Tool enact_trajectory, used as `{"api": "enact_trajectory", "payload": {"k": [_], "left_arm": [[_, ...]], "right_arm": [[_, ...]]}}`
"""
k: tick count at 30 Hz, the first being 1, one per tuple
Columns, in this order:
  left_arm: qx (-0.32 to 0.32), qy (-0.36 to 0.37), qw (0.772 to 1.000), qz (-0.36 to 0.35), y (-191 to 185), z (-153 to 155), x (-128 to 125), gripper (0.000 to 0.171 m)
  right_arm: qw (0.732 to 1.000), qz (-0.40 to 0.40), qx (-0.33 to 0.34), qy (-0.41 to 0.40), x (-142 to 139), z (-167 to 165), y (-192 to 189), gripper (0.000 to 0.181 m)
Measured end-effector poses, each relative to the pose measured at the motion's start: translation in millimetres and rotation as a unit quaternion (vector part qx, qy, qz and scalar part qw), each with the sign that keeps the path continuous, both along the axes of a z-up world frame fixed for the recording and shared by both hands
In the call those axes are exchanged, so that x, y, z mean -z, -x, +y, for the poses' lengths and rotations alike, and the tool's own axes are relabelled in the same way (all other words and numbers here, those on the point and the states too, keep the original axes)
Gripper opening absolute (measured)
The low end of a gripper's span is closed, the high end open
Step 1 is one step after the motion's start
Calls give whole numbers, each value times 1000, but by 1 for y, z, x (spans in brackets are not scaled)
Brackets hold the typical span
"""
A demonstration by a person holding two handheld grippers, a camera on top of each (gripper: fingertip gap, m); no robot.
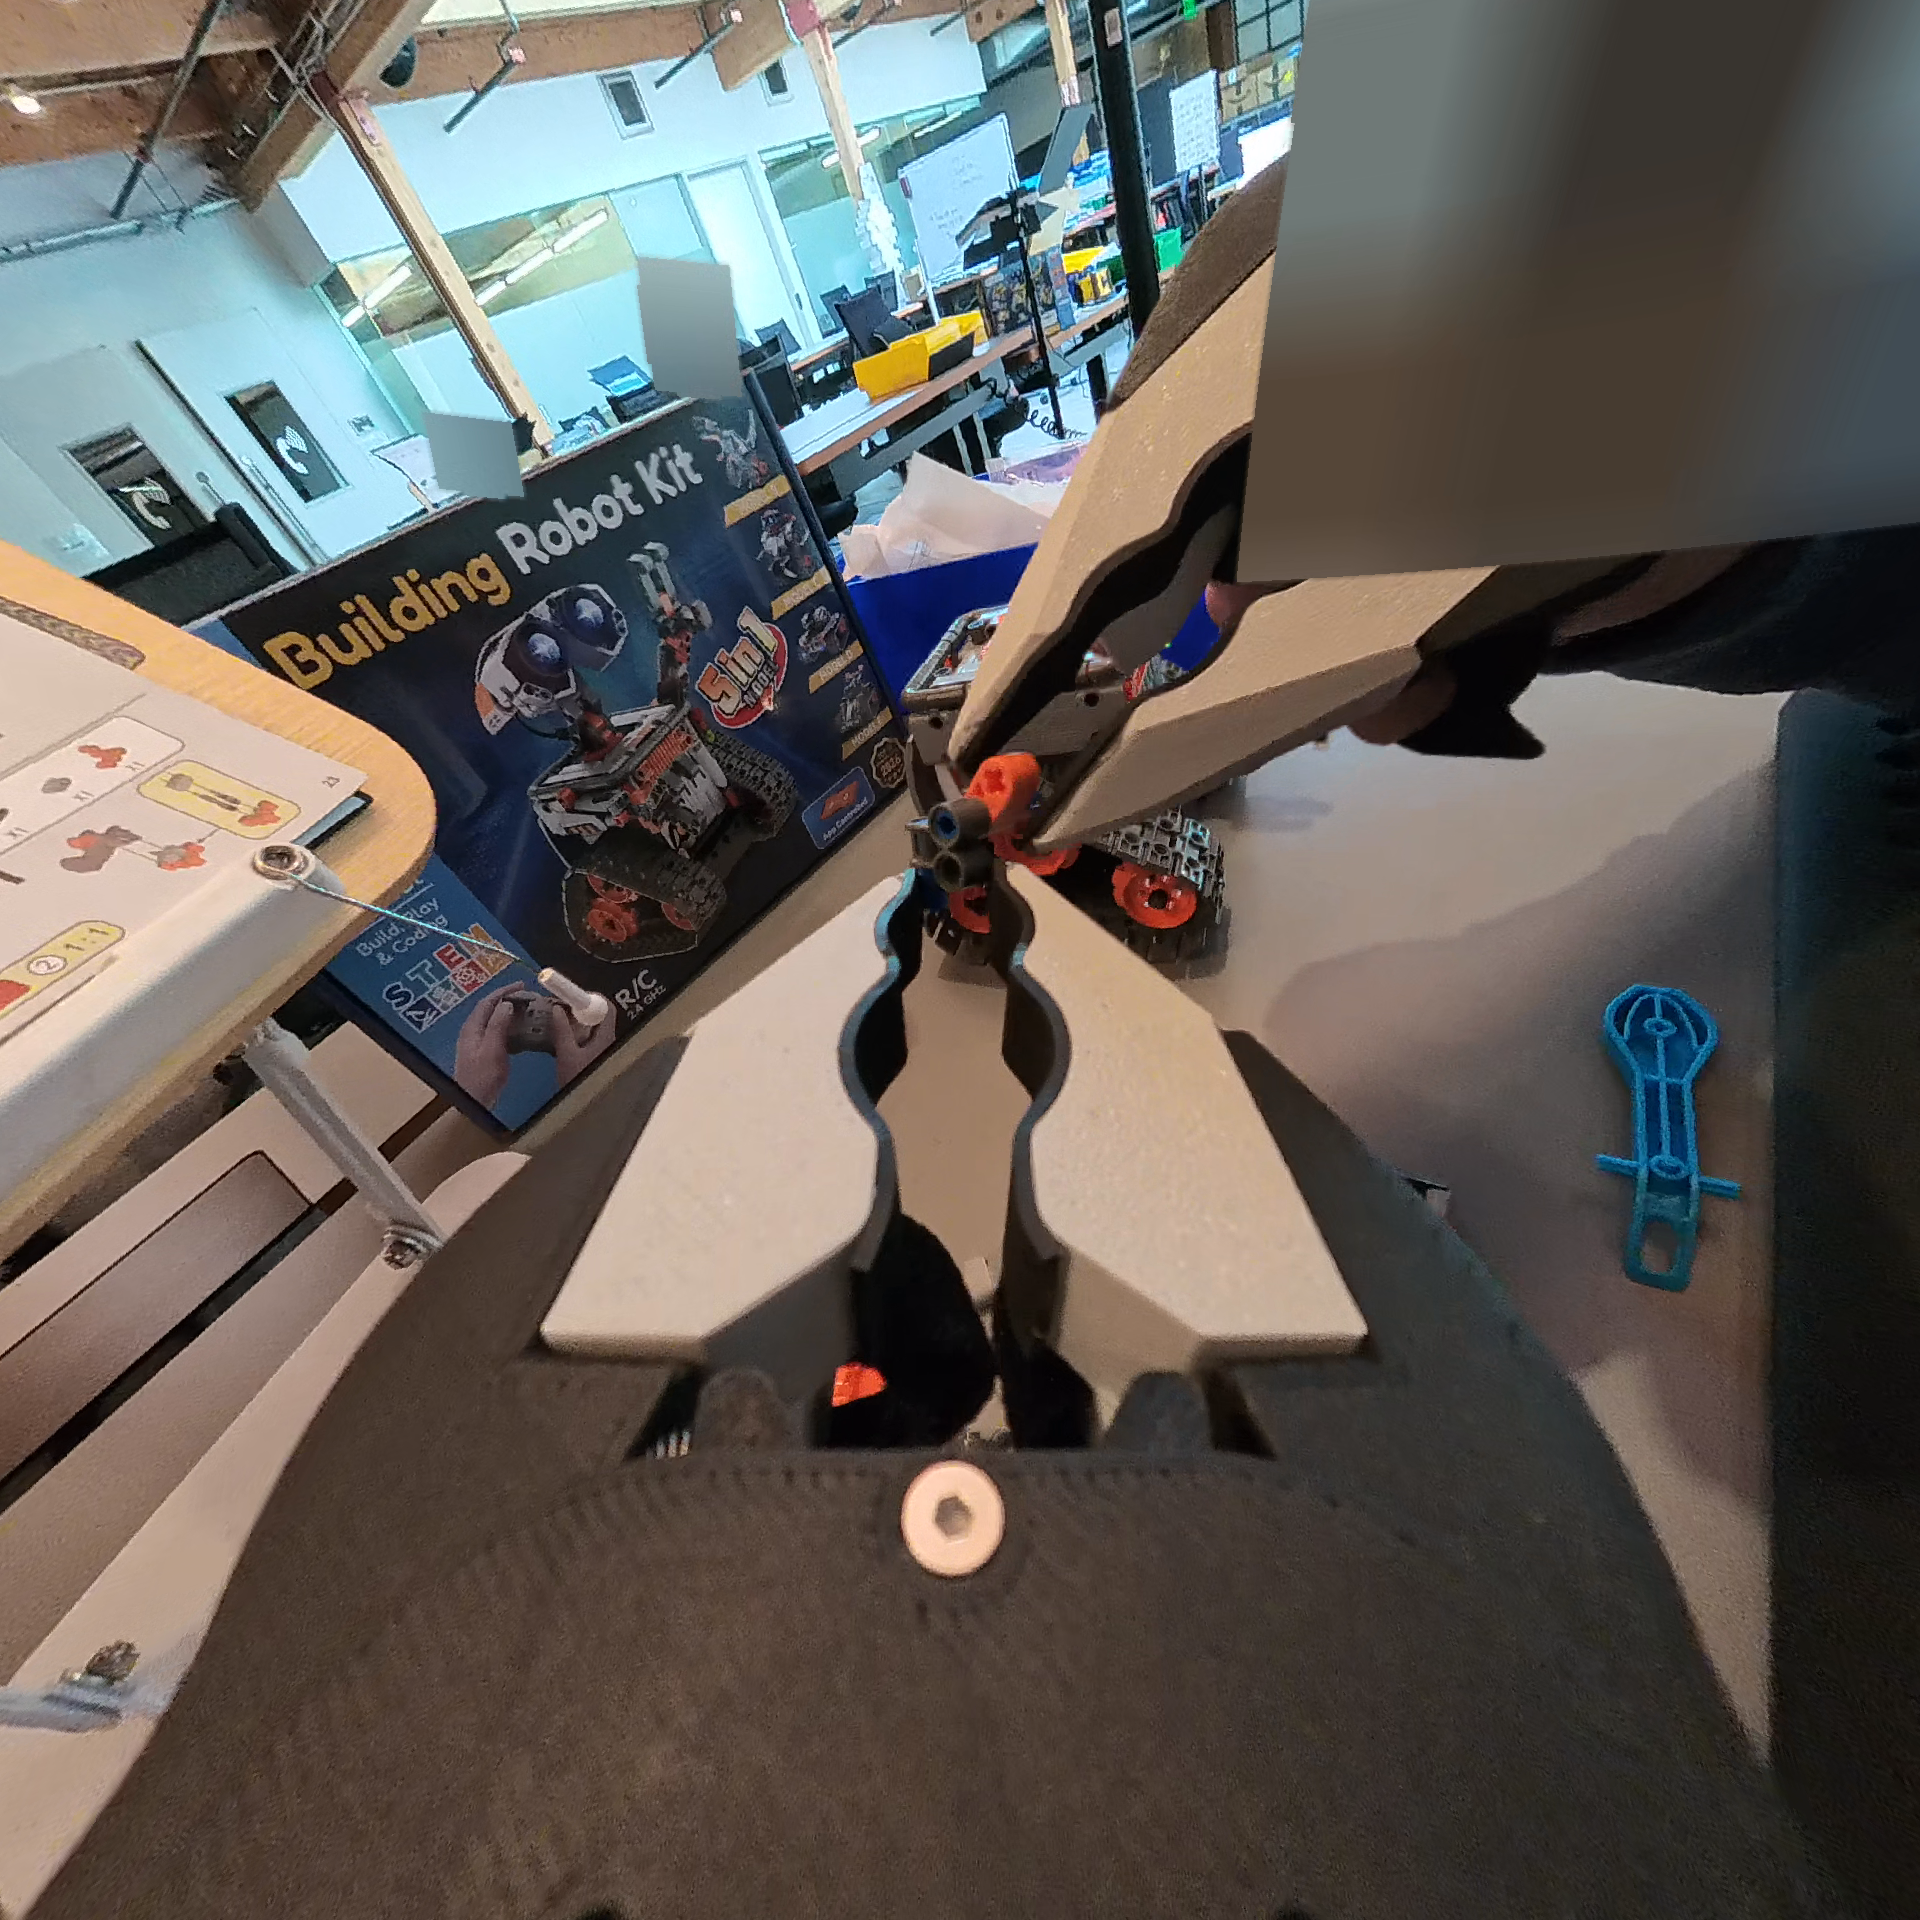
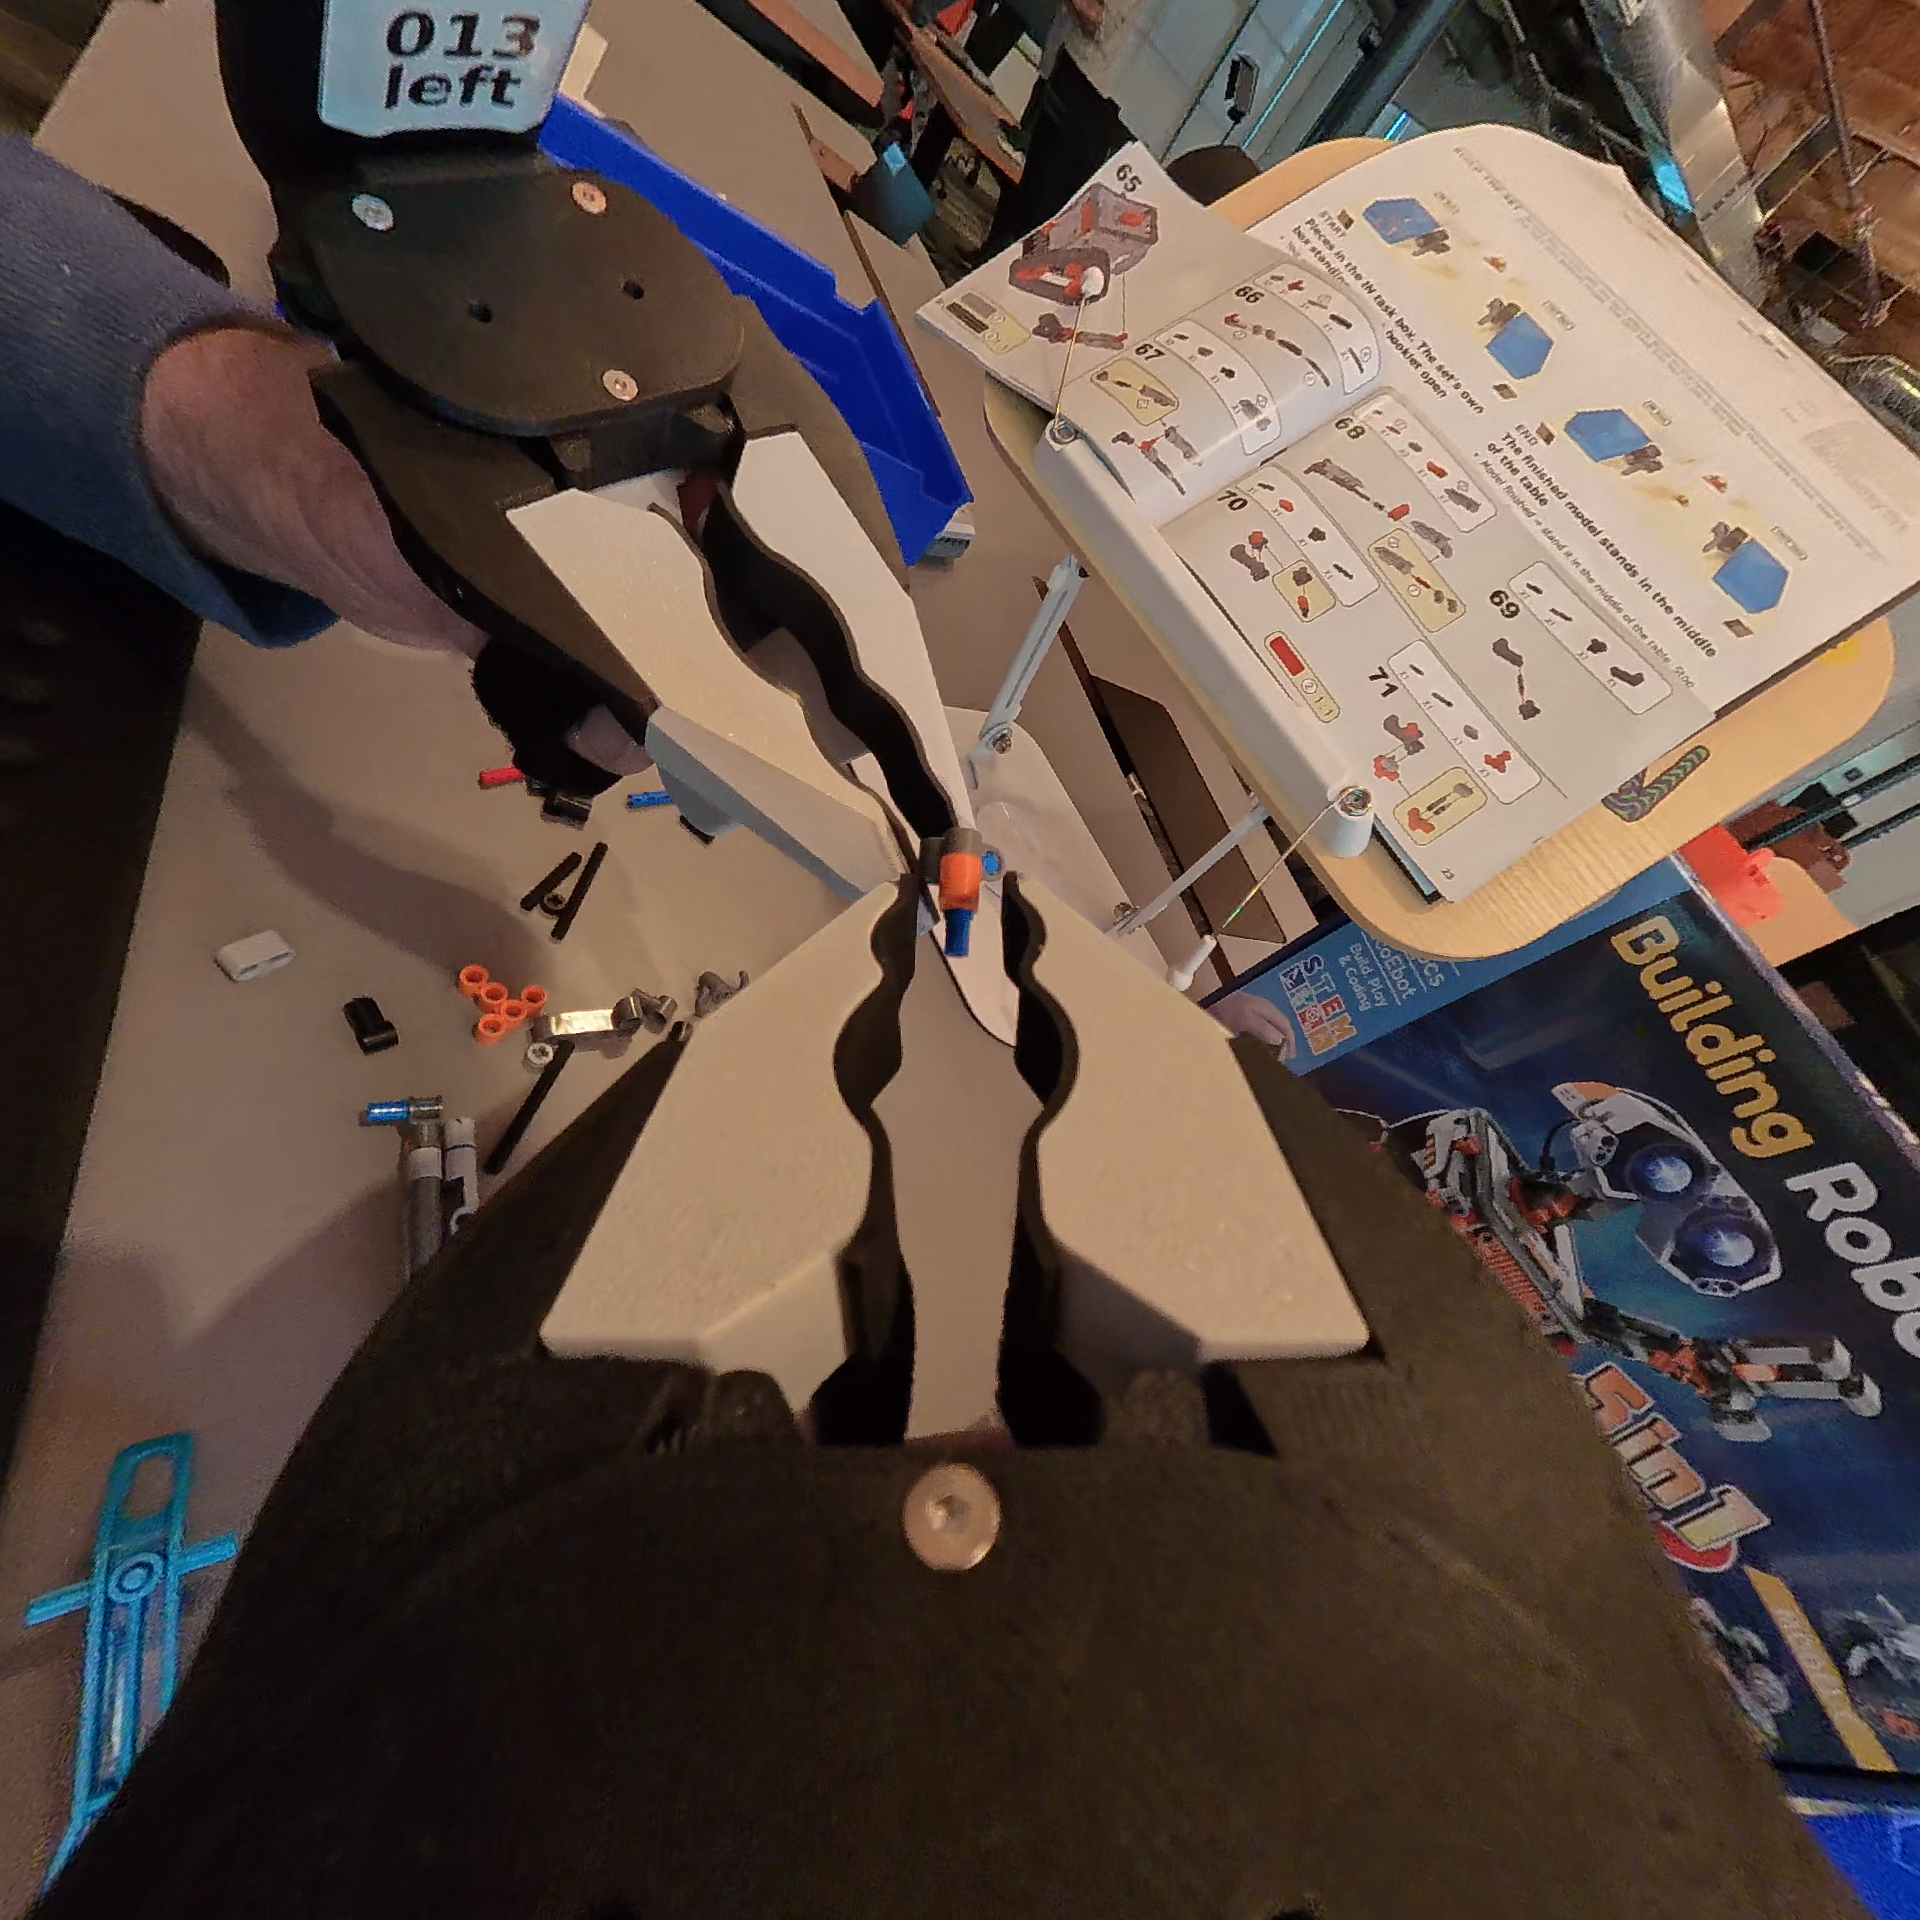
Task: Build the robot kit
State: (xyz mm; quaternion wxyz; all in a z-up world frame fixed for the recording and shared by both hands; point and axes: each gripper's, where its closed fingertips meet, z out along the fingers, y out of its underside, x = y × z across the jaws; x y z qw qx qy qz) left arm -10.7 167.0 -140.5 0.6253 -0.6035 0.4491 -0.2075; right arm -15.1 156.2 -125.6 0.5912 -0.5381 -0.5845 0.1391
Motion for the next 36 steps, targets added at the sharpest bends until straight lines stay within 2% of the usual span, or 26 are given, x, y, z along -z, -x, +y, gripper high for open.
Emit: {"api": "enact_trajectory", "payload": {"k": [5, 14, 18, 21, 24, 27, 30, 33, 36], "left_arm": [[18, 8, 1000, -15, -2, -3, -2, 10], [32, 2, 999, -24, -3, -6, -5, 10], [28, -36, 999, -26, 11, -6, -22, 20], [38, -23, 999, -7, 23, -7, -22, 28], [62, 15, 997, 53, 29, -18, -4, 27], [84, 62, 987, 123, 36, -30, 27, 30], [96, 92, 977, 166, 44, -42, 52, 30], [109, 118, 967, 198, 43, -52, 78, 33], [119, 127, 956, 235, 41, -59, 100, 34]], "right_arm": [[1000, 3, -5, 20, 1, -1, -1, 5], [999, 16, -7, 30, -2, -2, -5, 4], [999, 27, -5, 42, -4, 0, -12, 5], [997, 42, -4, 61, -6, 0, -20, 5], [995, 62, -15, 78, -10, -4, -27, 5], [992, 85, -31, 87, -14, -9, -34, 5], [987, 119, -61, 89, -21, -18, -40, 4], [988, 130, -66, 40, -24, -21, -49, 5], [993, 101, -53, -31, -20, -26, -55, 5]]}}
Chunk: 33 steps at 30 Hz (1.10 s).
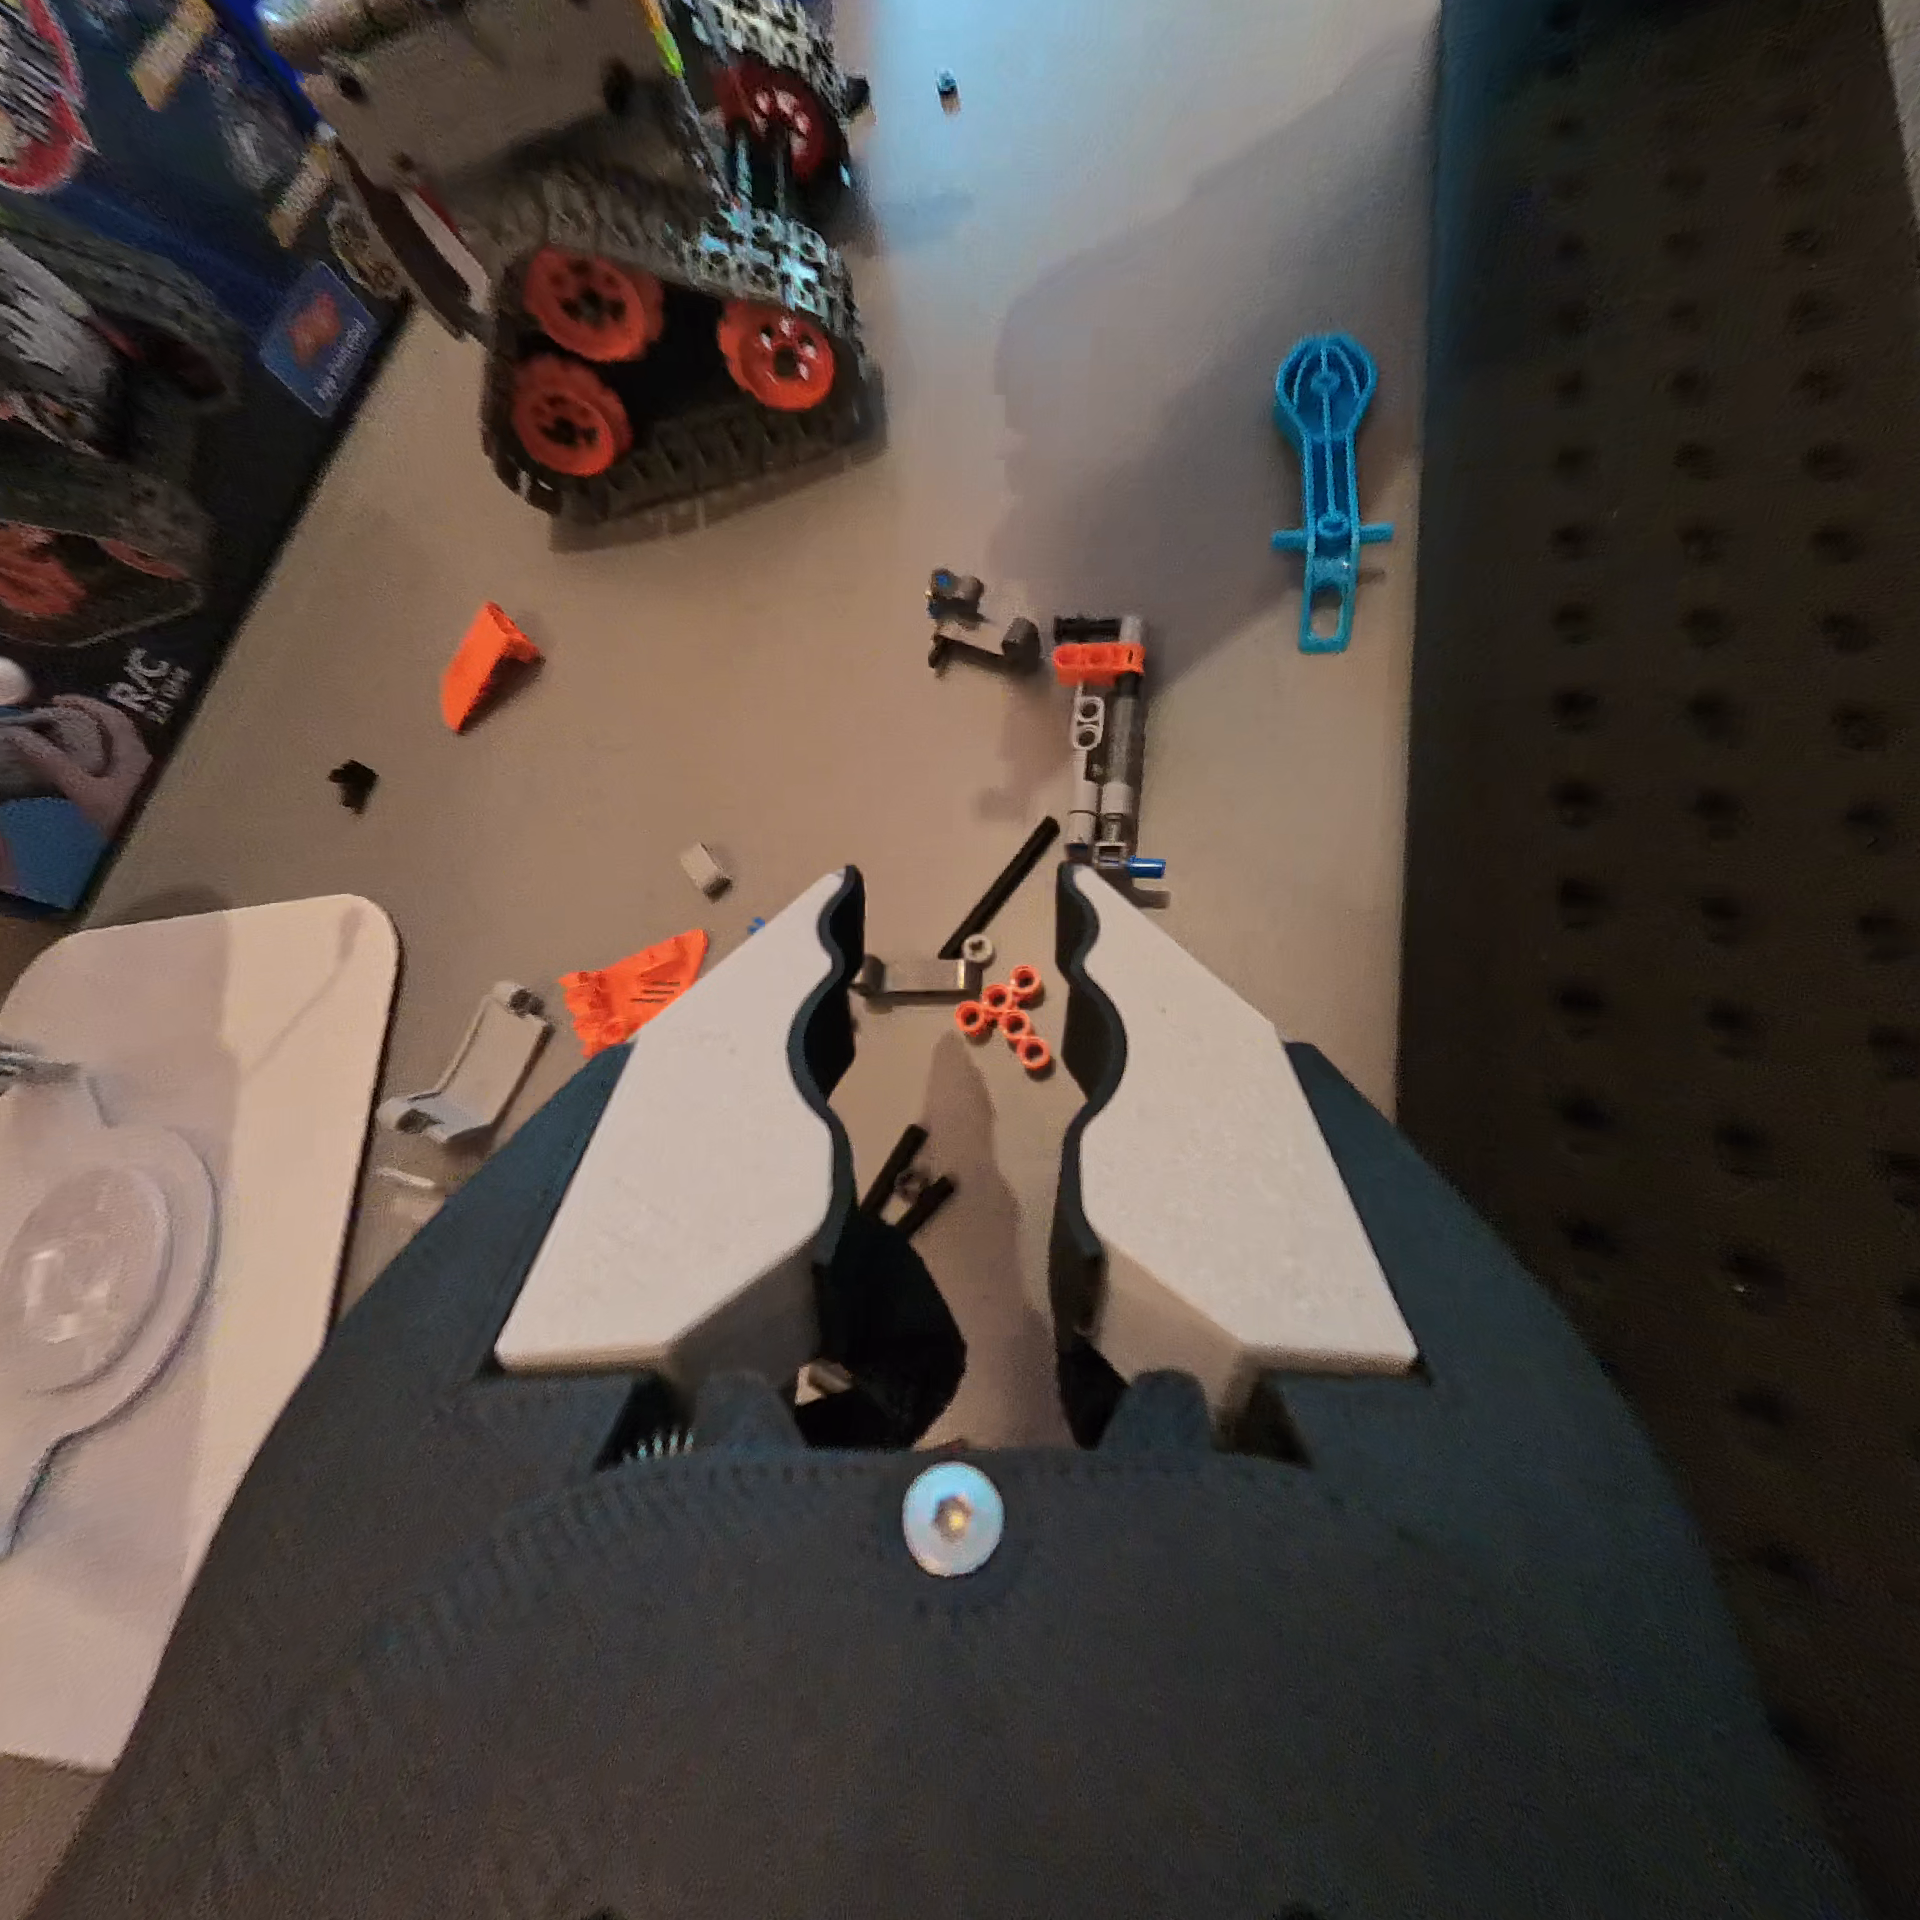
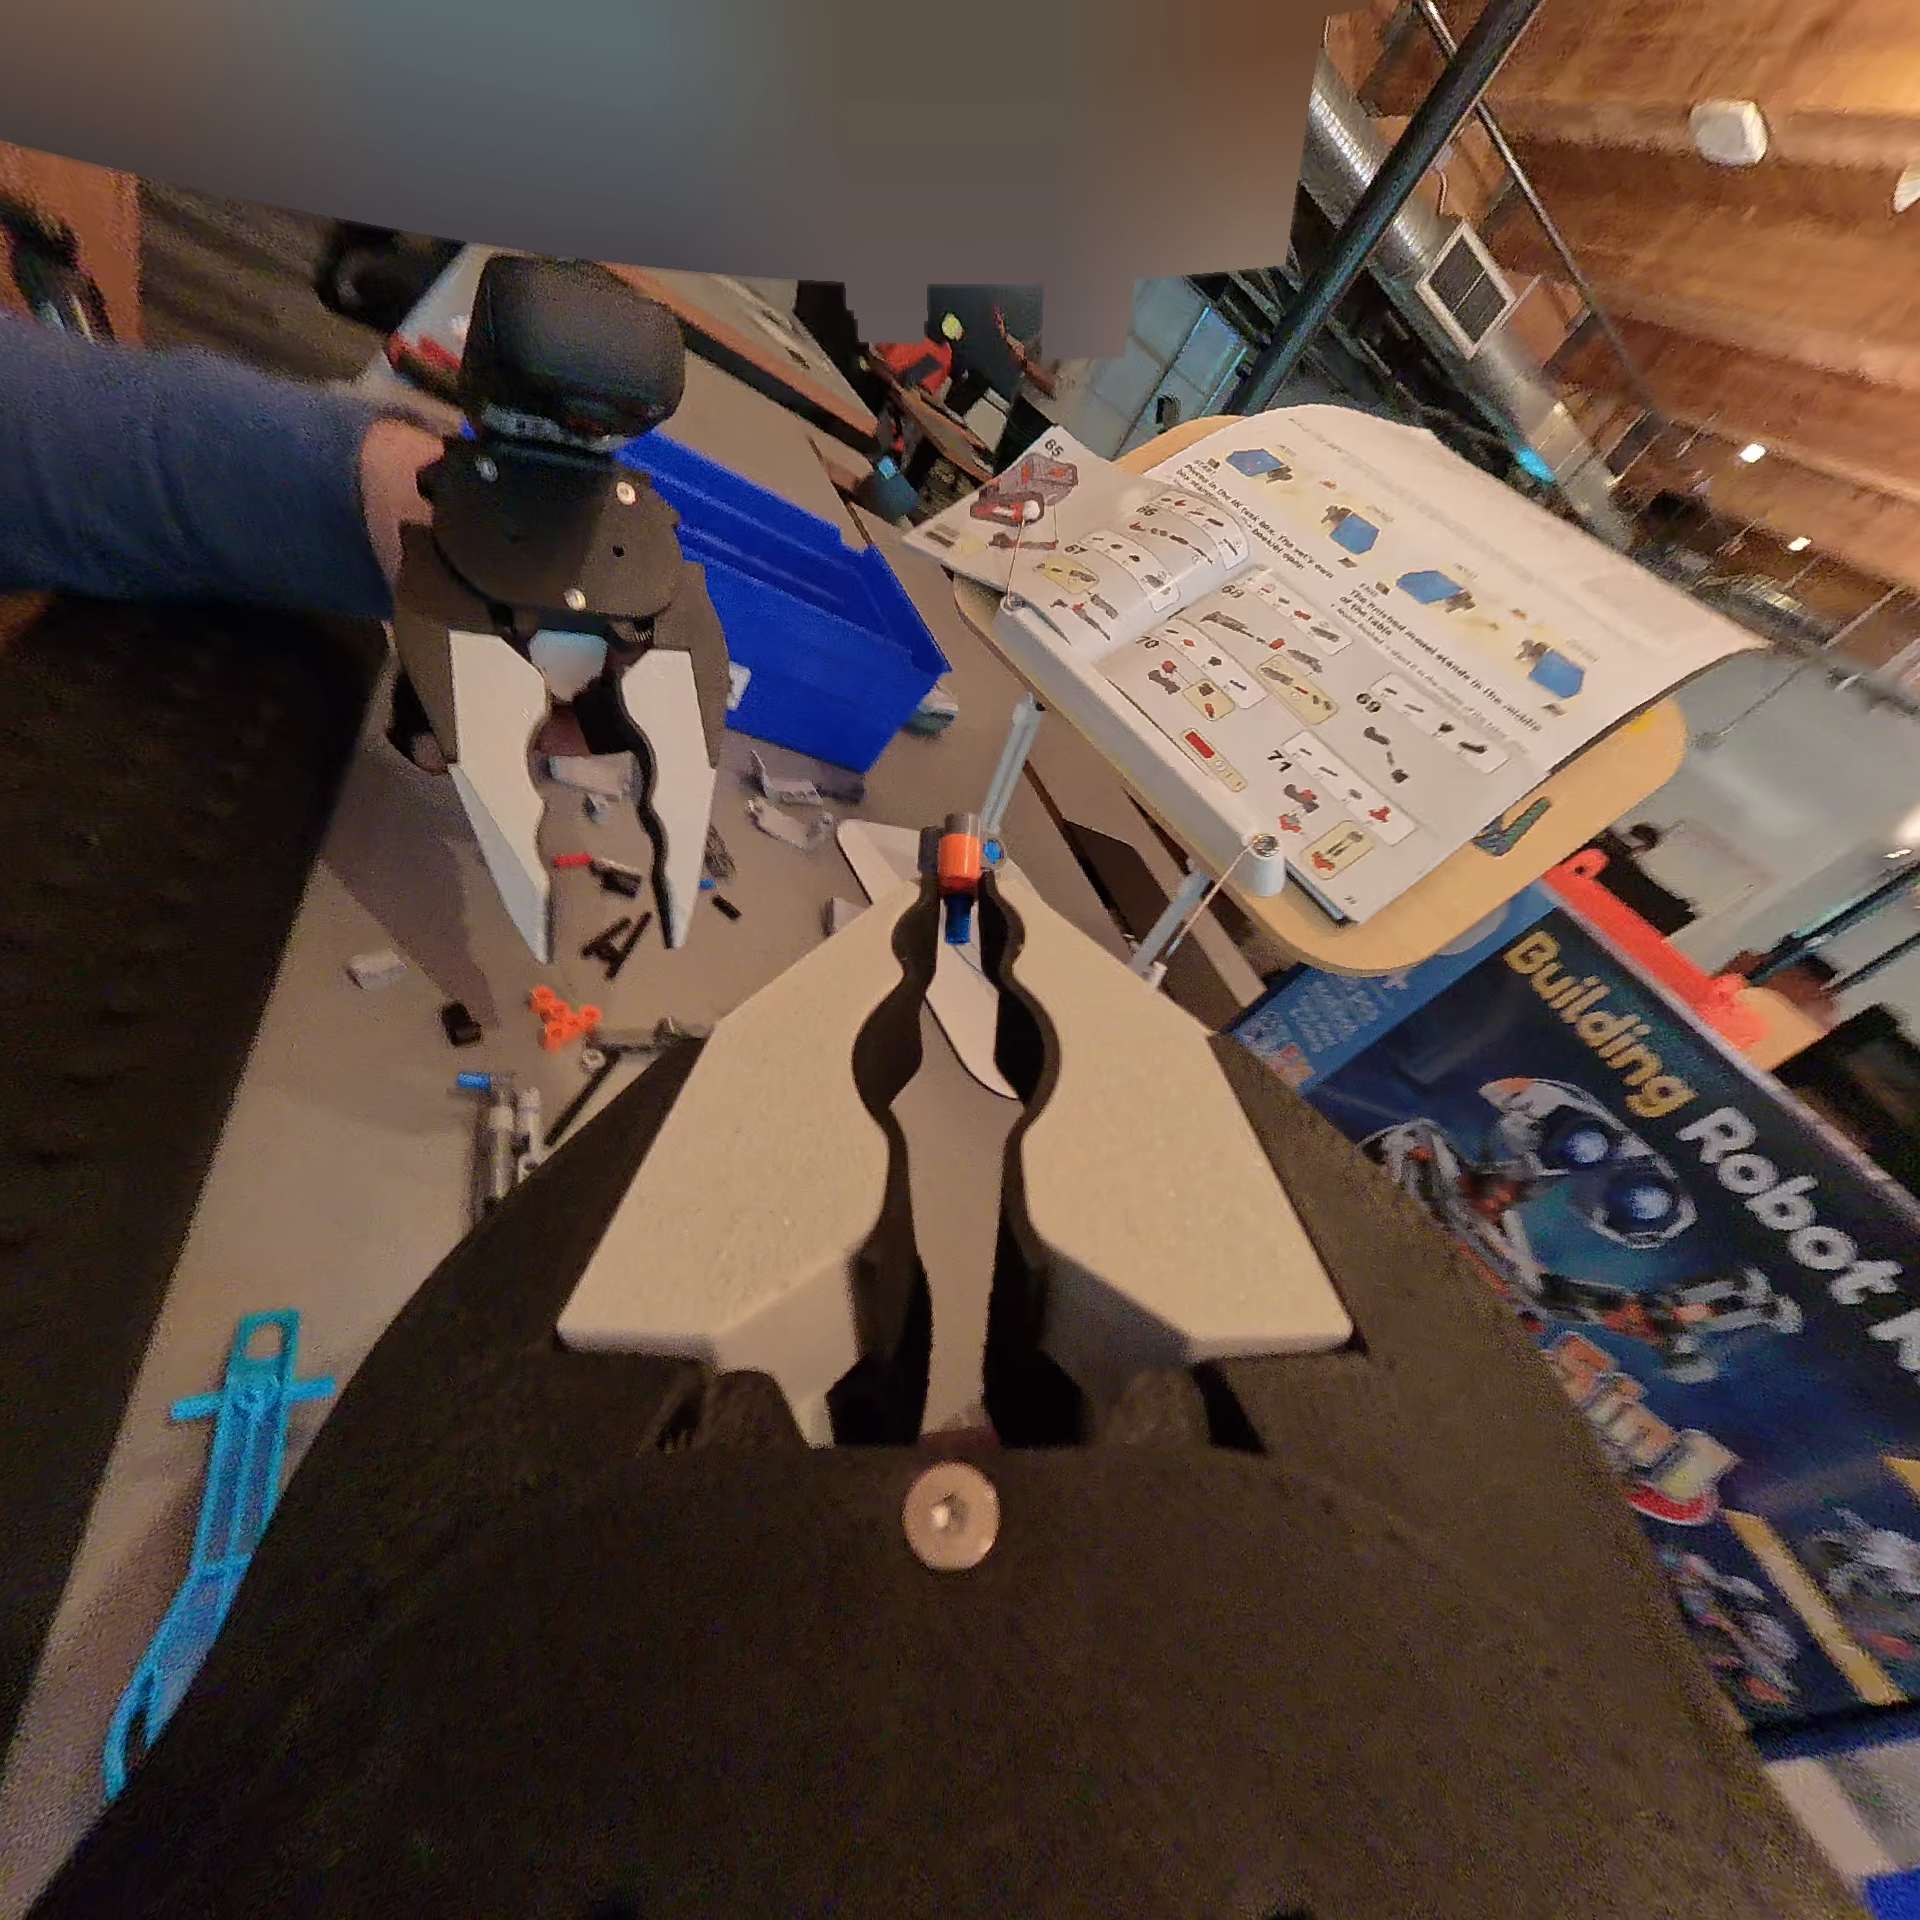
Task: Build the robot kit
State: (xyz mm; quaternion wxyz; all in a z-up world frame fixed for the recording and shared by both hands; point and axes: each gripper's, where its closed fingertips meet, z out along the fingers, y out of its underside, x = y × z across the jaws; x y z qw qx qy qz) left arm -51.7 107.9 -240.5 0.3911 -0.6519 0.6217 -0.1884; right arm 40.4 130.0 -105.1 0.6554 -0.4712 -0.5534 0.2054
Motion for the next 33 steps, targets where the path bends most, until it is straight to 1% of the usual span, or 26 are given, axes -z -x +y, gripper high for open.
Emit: {"api": "enact_trajectory", "payload": {"k": [2, 4, 7, 10, 14, 16, 20, 22, 24, 28, 31, 33], "left_arm": [[19, 8, 1000, 14, -6, -8, 9, 35], [24, -6, 999, 37, -9, -9, 16, 31], [32, -5, 997, 67, -12, -13, 31, 32], [45, 2, 995, 94, -14, -20, 43, 28], [61, 13, 992, 111, -20, -32, 52, 23], [68, 21, 992, 106, -26, -40, 52, 20], [104, 29, 989, 100, -42, -61, 53, 21], [109, 18, 989, 97, -46, -63, 51, 20], [93, 10, 992, 85, -44, -55, 43, 21], [49, -4, 996, 69, -29, -34, 30, 23], [9, -34, 999, 38, -27, -13, 11, 23], [-1, -60, 998, 13, -33, -3, -4, 24]], "right_arm": [[1000, -7, 2, -8, 4, -4, -2, 5], [1000, -21, 10, 12, 12, -4, -6, 5], [997, -50, 30, 47, 29, -2, -13, 5], [994, -70, 43, 77, 46, -4, -19, 5], [989, -96, 58, 93, 63, -6, -23, 5], [987, -104, 56, 107, 69, -9, -22, 5], [984, -117, 50, 126, 80, -11, -21, 5], [983, -117, 49, 136, 82, -11, -22, 5], [982, -110, 49, 143, 80, -10, -24, 5], [982, -101, 53, 152, 77, -6, -27, 5], [980, -115, 48, 157, 80, -6, -22, 5], [976, -135, 44, 163, 85, -5, -17, 5]]}}
